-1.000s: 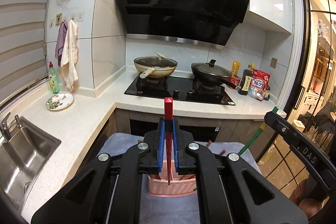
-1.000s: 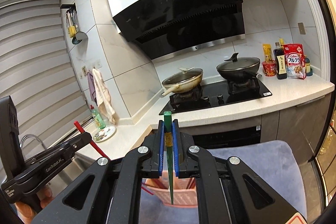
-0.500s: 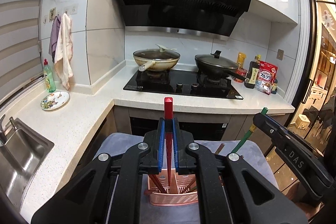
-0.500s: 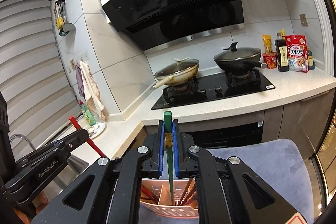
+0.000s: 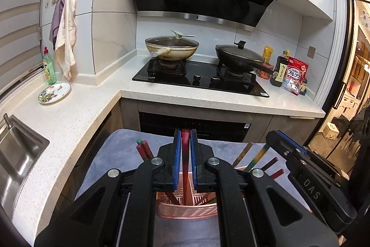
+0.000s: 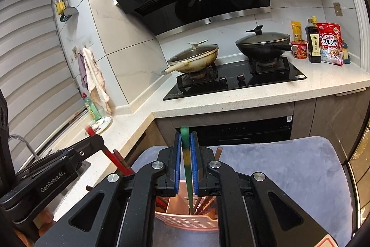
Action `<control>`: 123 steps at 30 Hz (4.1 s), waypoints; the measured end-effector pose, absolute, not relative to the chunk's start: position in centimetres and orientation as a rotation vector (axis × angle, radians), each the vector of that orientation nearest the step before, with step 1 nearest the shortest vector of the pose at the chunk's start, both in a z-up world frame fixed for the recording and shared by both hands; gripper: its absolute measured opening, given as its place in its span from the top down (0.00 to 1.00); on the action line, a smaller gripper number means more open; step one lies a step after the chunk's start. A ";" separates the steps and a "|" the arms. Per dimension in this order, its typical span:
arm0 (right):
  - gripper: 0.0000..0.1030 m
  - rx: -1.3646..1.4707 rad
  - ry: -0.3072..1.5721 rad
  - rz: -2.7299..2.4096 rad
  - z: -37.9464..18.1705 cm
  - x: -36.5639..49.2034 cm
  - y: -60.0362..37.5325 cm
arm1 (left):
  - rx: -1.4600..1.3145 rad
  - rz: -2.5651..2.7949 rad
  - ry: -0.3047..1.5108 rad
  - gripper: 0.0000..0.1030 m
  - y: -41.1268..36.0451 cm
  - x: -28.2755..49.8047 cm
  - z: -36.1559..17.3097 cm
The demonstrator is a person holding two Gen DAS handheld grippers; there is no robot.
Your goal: Organize utensils
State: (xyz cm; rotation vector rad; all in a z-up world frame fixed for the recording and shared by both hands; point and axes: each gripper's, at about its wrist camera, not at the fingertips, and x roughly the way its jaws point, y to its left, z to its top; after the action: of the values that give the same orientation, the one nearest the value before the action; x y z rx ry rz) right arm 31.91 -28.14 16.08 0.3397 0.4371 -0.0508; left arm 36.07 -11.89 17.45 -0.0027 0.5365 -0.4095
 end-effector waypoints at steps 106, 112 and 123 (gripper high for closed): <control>0.06 0.109 0.706 -0.186 7.8 13.6 -22.2 | 0.155 -0.184 0.696 0.09 -7.2 20.1 7.7; 0.06 0.116 0.712 -0.187 7.5 13.9 -22.3 | 0.165 -0.180 0.691 0.08 -7.3 20.2 7.5; 0.06 0.119 0.721 -0.186 7.2 14.3 -22.4 | 0.164 -0.176 0.693 0.08 -7.4 20.7 7.4</control>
State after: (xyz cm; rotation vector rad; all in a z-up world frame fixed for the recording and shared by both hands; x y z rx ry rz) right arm 14.30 -22.35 7.18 0.1193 0.7213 -0.1857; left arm 20.66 -7.35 7.39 0.1636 0.6927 -0.1764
